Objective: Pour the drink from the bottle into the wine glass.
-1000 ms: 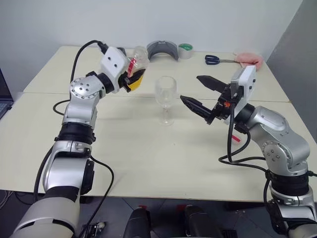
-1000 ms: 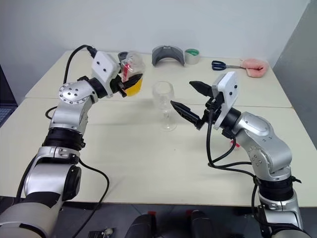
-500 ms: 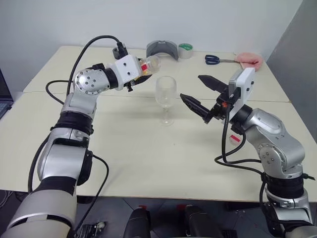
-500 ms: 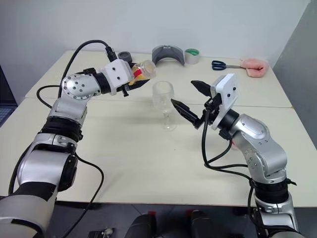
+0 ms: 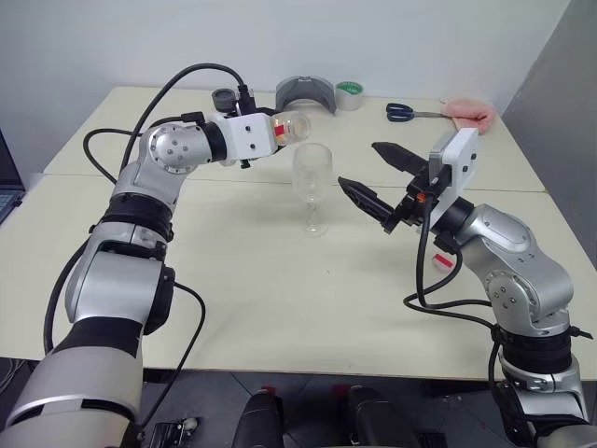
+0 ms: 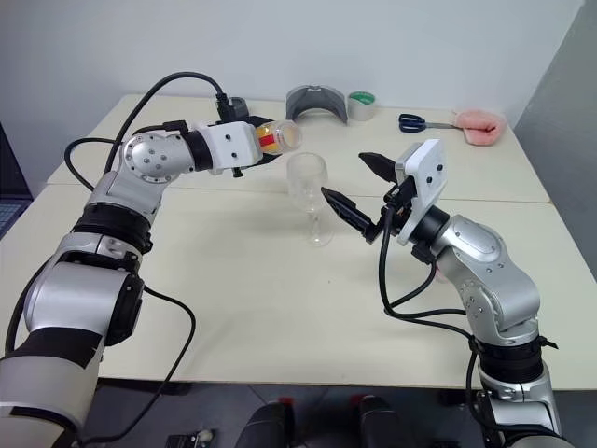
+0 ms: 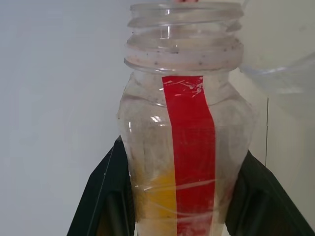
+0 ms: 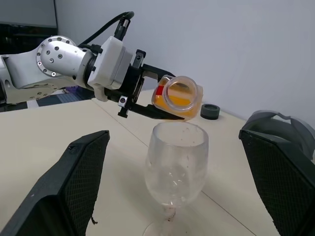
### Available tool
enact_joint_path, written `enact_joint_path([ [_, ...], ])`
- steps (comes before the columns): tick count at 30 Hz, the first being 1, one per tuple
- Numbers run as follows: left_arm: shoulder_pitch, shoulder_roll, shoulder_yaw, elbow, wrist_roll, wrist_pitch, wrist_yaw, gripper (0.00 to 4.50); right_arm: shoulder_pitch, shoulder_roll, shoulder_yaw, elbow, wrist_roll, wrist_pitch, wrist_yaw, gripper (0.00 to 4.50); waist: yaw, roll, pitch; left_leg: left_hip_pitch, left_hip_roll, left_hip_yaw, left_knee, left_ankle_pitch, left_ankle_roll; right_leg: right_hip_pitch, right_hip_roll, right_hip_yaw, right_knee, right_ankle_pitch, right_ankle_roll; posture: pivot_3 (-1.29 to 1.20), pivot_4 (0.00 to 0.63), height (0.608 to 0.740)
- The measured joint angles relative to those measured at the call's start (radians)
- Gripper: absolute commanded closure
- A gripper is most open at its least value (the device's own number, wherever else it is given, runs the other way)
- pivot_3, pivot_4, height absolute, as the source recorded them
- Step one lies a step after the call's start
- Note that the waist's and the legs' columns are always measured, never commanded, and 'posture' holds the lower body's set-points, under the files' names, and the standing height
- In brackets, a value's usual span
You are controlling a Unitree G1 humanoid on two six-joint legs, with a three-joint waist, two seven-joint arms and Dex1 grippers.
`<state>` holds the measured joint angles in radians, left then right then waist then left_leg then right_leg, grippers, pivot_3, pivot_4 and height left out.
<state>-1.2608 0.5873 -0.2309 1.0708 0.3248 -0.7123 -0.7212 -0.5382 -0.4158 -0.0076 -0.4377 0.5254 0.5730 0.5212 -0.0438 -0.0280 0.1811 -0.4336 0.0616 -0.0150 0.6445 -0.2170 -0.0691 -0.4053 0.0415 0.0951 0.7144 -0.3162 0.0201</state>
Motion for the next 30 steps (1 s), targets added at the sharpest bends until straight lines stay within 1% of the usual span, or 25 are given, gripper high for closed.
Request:
enact_joint_path([
  [15, -0.090, 0.006, -0.089, 0.073, 0.151, -0.097, 0.126, 2.73, 0.009, -0.001, 0.000, 0.009, -0.028, -0.025, 0.010, 0.00, 0.000, 0.000, 0.000, 0.000, 0.000, 0.000, 0.000, 0.000, 0.000, 0.000, 0.000, 0.000, 0.000, 0.000, 0.000, 0.00, 0.150, 0.740],
  [30, -0.130, 0.032, -0.147, 0.110, 0.250, -0.138, 0.233, 2.73, 0.009, -0.001, -0.001, 0.013, -0.032, -0.036, 0.022, 0.00, 0.000, 0.000, 0.000, 0.000, 0.000, 0.000, 0.000, 0.000, 0.000, 0.000, 0.000, 0.000, 0.000, 0.000, 0.000, 0.00, 0.150, 0.740],
])
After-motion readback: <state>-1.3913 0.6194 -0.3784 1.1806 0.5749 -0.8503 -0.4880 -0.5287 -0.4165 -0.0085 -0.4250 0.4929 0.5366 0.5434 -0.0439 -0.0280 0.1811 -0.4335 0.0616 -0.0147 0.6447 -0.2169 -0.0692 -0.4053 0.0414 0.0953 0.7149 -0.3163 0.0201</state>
